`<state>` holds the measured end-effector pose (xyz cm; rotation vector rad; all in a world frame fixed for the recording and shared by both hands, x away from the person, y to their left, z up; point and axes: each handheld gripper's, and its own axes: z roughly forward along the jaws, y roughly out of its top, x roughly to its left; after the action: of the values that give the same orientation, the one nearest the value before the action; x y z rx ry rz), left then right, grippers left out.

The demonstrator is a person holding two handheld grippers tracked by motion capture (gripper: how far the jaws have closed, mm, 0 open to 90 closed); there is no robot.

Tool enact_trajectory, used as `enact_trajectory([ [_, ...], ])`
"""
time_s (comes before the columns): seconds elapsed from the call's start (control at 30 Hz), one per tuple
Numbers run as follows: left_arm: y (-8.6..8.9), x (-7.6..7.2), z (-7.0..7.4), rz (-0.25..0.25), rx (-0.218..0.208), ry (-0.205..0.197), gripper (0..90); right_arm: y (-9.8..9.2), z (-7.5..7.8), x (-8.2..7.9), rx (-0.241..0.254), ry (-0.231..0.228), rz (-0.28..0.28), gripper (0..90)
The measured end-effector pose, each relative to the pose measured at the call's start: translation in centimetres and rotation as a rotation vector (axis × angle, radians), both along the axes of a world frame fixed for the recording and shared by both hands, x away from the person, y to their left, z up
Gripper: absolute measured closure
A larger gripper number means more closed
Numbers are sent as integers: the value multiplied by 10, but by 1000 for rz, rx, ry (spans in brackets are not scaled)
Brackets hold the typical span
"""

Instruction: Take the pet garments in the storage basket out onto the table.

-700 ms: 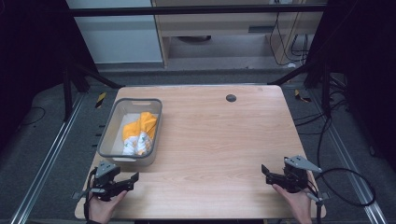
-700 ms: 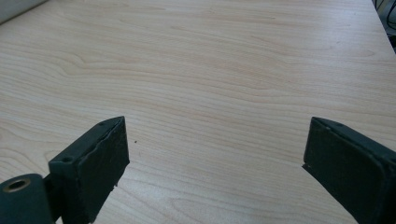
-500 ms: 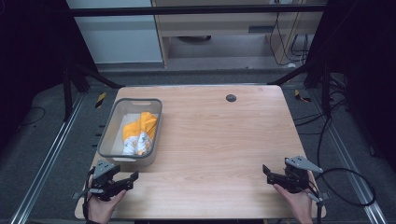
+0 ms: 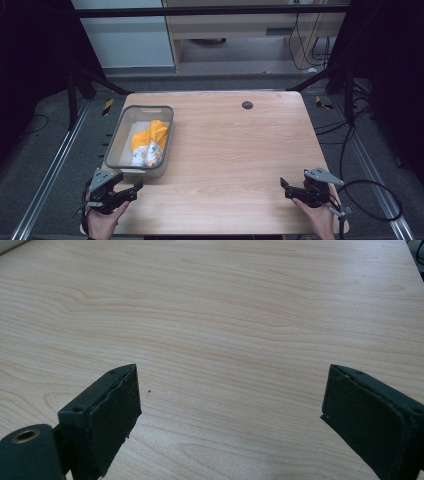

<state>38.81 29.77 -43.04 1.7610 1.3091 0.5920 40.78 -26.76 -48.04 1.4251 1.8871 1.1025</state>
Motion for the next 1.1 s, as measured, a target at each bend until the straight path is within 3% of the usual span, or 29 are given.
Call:
enact_trajectory([
  [0.43,1,4,21,-22,4,-39,209,0,-3,1,-14,5,10,86],
  [1.1,3,19,44,-39,-2,-58,204,2,-4,0,-14,17,23,90],
])
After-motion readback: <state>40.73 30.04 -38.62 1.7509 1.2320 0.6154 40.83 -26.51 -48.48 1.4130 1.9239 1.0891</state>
